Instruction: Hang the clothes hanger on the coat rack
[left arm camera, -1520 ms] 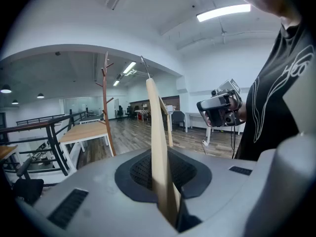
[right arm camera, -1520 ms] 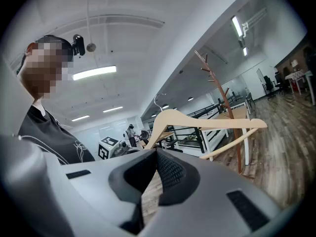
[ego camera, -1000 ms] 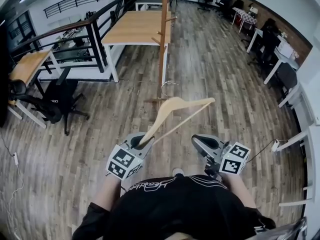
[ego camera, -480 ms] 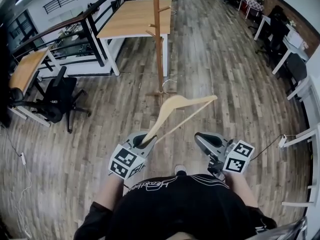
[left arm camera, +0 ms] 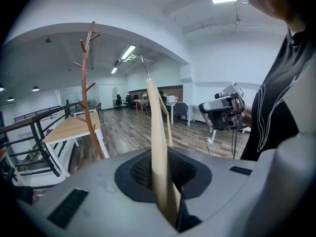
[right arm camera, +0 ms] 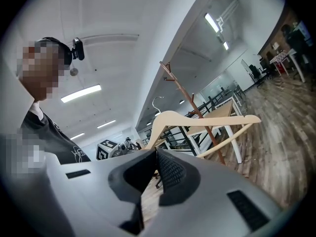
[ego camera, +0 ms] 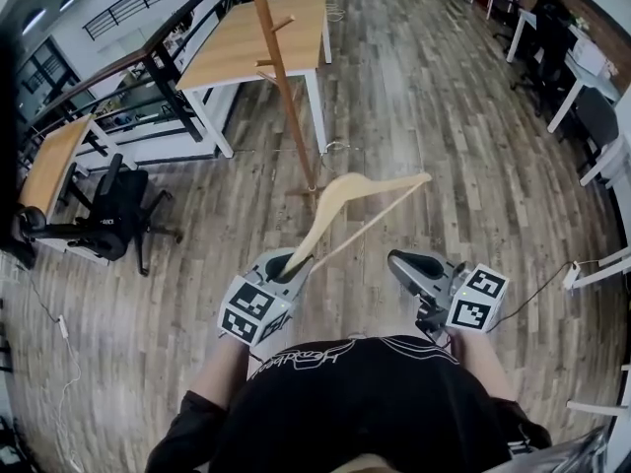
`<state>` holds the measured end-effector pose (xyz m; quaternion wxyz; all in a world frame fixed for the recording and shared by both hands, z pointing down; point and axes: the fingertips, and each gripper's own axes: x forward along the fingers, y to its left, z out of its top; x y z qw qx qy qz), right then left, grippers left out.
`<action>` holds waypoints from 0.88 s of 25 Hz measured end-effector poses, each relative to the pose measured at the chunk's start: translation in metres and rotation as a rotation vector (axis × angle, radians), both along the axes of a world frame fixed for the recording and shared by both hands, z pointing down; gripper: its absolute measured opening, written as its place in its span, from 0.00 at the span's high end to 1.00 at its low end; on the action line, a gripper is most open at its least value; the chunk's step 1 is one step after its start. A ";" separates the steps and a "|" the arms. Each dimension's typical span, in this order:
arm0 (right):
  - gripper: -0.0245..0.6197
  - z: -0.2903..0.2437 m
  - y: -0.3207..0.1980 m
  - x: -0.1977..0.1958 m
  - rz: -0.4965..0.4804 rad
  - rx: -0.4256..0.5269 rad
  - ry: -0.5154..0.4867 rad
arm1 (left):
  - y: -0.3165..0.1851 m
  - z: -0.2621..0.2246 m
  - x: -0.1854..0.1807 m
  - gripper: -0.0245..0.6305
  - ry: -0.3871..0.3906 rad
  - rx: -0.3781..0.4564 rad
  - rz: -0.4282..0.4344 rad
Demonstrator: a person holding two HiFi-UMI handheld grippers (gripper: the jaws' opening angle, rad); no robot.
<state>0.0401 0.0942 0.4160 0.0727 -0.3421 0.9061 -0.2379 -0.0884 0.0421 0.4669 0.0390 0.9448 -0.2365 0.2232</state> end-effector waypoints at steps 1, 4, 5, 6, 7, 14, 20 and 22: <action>0.90 -0.001 -0.003 0.008 0.000 0.006 -0.001 | -0.003 -0.002 0.008 0.90 -0.002 0.005 0.000; 0.90 -0.002 -0.009 0.029 -0.002 0.018 -0.001 | -0.010 -0.006 0.026 0.90 -0.009 0.025 0.000; 0.90 -0.002 -0.010 0.034 -0.001 0.021 -0.001 | -0.012 -0.008 0.030 0.90 -0.012 0.031 0.000; 0.90 -0.002 -0.012 0.038 0.000 0.024 -0.003 | -0.014 -0.009 0.033 0.90 -0.013 0.036 0.000; 0.90 -0.002 -0.014 0.040 0.001 0.024 -0.004 | -0.016 -0.010 0.035 0.90 -0.013 0.038 0.001; 0.90 0.008 -0.042 0.045 -0.006 0.001 -0.007 | -0.047 -0.010 0.040 0.90 -0.011 0.037 -0.002; 0.90 0.021 -0.099 0.049 0.002 -0.038 0.001 | -0.107 0.000 0.043 0.90 -0.002 0.015 -0.013; 0.90 0.022 -0.125 0.048 0.003 -0.048 0.003 | -0.133 -0.001 0.042 0.90 0.001 0.021 -0.012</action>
